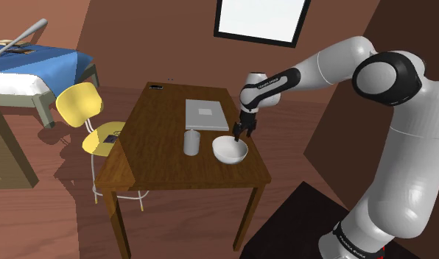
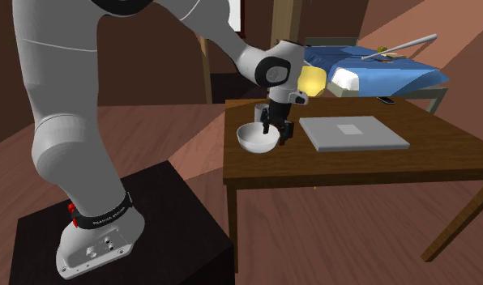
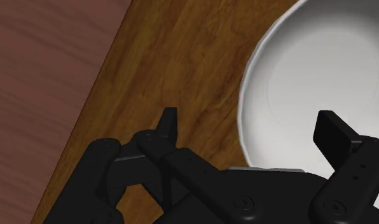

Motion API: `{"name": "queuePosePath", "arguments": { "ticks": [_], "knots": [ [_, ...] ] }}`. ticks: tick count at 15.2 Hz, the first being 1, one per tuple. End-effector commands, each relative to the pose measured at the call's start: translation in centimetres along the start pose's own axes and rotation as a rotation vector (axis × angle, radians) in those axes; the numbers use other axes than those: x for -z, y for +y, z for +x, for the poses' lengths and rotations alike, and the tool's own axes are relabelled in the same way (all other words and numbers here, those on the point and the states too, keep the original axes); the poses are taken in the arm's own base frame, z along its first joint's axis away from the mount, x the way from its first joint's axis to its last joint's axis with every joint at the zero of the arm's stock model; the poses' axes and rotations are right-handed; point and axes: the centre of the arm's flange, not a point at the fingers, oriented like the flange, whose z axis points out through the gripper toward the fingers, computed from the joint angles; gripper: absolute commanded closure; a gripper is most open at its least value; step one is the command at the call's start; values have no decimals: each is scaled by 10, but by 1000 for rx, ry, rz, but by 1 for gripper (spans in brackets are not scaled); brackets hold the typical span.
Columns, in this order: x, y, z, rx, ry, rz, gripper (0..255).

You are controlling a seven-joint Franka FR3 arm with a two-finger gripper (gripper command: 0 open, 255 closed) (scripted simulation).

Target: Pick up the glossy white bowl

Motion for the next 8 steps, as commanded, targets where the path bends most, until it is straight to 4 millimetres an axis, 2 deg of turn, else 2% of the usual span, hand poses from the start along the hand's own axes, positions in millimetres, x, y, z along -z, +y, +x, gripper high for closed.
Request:
{"name": "queuePosePath", "arguments": {
  "ticks": [1, 2, 8],
  "knots": [
    [-4, -1, 1, 0, 1, 0, 0],
    [-4, -1, 1, 0, 1, 0, 255],
    [-3, -1, 1, 0, 0, 0, 255]
  ]
}}
